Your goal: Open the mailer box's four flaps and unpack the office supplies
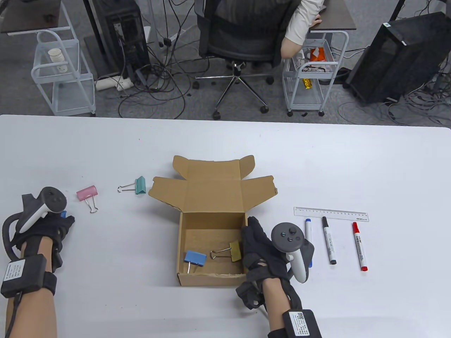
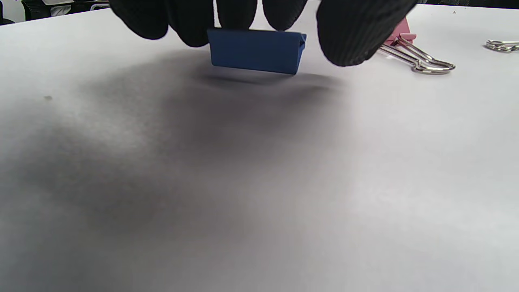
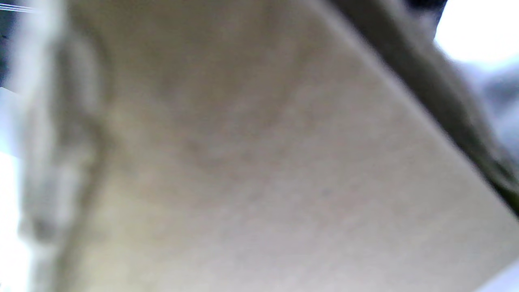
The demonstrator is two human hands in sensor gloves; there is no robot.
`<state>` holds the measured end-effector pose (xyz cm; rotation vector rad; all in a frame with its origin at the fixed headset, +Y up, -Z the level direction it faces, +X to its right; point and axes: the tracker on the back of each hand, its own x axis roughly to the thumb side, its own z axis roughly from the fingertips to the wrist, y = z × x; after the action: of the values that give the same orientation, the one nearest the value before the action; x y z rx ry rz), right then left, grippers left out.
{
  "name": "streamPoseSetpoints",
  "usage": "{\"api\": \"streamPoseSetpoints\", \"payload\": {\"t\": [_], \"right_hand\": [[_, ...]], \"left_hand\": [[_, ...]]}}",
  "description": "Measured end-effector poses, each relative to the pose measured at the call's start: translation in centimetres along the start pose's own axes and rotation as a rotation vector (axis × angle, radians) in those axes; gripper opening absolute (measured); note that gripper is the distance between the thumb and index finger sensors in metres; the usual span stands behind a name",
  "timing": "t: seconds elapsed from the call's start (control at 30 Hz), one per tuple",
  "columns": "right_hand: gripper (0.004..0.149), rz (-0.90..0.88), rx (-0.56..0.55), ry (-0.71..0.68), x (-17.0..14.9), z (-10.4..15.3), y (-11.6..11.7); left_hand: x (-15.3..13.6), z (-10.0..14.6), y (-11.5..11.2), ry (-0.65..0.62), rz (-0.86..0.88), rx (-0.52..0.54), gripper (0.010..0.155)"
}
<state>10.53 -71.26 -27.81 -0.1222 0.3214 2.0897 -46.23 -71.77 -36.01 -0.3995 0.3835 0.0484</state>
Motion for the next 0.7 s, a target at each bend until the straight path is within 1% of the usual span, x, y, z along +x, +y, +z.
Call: {"api": "streamPoseSetpoints", "payload": {"t": [0.2, 0.33, 0.47, 0.57, 0.7], "right_hand": [[0.064, 0.001, 0.0, 0.0, 0.0, 0.0, 0.0], [0.064, 0.003, 0.0, 0.0, 0.0, 0.0, 0.0], [0.064, 0.01, 0.0, -0.001, 0.0, 0.0, 0.0], [0.064, 0.008, 0.0, 0.0, 0.0, 0.0, 0.0], [0.065, 0.008, 0.001, 0.0, 0.0, 0.0, 0.0]], "left_hand": [[0.4, 0.6, 0.6, -0.011, 0.002, 0.018, 0.075], [1.0, 1.5, 1.9, -0.045, 0.05, 0.051, 0.075], [2.3, 2.8, 3.6, -0.098, 0.078, 0.086, 0.075], [4.4, 4.7, 5.4, -0.167, 0.062, 0.132, 0.075], [7.4, 7.3, 6.7, -0.272, 0.032, 0.184, 0.075]]}}
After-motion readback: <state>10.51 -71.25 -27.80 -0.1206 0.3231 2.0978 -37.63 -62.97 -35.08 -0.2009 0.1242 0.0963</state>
